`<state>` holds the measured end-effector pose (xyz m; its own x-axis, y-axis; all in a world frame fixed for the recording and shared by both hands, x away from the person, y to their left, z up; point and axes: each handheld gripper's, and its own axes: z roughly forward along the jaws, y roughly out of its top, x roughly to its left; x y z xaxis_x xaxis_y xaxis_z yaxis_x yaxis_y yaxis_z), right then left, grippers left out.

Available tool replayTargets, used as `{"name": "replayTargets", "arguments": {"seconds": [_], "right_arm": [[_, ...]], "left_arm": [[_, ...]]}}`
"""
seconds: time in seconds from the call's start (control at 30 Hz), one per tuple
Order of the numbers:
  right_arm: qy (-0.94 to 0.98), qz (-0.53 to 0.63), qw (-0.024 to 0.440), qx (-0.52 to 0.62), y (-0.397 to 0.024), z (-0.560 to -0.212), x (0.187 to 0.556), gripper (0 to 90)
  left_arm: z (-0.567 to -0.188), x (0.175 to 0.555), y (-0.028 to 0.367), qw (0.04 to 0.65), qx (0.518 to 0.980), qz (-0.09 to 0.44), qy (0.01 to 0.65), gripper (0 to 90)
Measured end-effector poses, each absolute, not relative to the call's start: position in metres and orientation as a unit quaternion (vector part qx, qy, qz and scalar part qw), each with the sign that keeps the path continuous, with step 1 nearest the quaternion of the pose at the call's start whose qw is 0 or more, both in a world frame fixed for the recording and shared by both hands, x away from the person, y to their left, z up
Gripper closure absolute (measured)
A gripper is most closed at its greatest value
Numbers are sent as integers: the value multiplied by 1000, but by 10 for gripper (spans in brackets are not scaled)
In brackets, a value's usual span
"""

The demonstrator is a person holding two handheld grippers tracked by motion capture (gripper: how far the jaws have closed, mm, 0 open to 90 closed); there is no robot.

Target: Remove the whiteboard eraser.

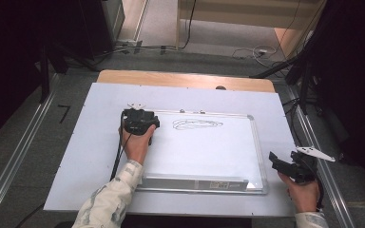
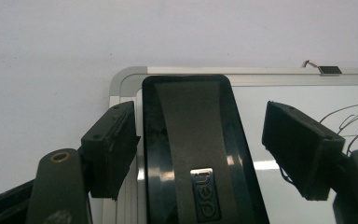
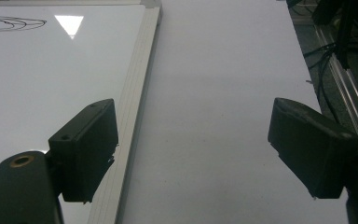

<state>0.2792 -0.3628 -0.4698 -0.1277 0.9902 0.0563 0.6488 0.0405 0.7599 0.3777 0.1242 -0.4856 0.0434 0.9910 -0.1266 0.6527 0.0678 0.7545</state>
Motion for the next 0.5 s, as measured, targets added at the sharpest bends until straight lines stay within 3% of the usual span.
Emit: {"name": "replayTargets", "arguments": {"seconds": [0.5], "right_arm": [[674, 331, 258, 608, -363, -470, 279, 147]], "left_arm": [[-493, 383, 121, 316, 645, 250, 650, 362]]}}
